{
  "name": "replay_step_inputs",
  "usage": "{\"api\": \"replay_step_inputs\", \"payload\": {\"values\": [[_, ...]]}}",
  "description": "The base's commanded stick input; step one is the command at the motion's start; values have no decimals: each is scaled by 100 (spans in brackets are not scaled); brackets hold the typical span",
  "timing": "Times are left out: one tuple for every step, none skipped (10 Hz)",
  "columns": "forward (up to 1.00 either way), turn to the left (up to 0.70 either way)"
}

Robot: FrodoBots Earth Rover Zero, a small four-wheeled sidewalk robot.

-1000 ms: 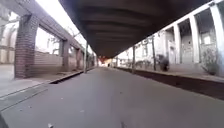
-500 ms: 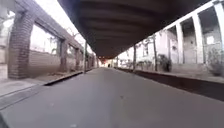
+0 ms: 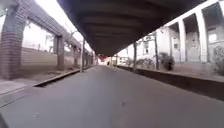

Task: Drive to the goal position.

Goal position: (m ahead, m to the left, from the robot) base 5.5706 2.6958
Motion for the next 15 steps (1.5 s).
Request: {"api": "replay_step_inputs", "payload": {"values": [[70, 0], [70, 0], [70, 0], [70, 0], [70, 0], [70, 0], [70, 0], [70, 0], [70, 0], [70, 0], [70, 0], [70, 0], [70, 0], [70, 0], [70, 0]]}}
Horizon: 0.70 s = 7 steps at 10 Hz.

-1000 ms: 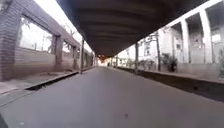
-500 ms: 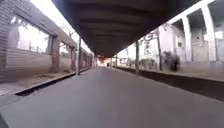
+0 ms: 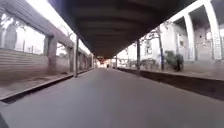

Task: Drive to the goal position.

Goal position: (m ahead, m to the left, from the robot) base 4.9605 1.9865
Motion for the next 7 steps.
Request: {"api": "replay_step_inputs", "payload": {"values": [[70, 0], [70, 0], [70, 0], [70, 0], [70, 0], [70, 0], [70, 0]]}}
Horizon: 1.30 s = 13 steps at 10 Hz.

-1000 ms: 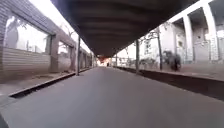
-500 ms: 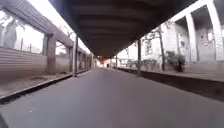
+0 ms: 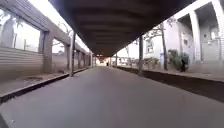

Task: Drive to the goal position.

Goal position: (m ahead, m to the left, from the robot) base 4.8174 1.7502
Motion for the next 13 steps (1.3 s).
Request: {"api": "replay_step_inputs", "payload": {"values": [[70, 0], [70, 0], [70, 0], [70, 0], [70, 0], [70, 0], [70, 0], [70, 0], [70, 0], [70, 0], [70, 0], [70, 0], [70, 0]]}}
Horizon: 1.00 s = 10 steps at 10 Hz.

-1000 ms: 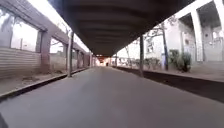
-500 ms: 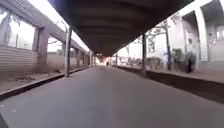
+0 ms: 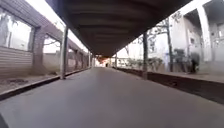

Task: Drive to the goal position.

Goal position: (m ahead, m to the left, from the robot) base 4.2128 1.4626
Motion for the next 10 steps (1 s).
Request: {"api": "replay_step_inputs", "payload": {"values": [[70, 0], [70, 0], [70, 0], [70, 0], [70, 0], [70, 0], [70, 0], [70, 0], [70, 0], [70, 17]]}}
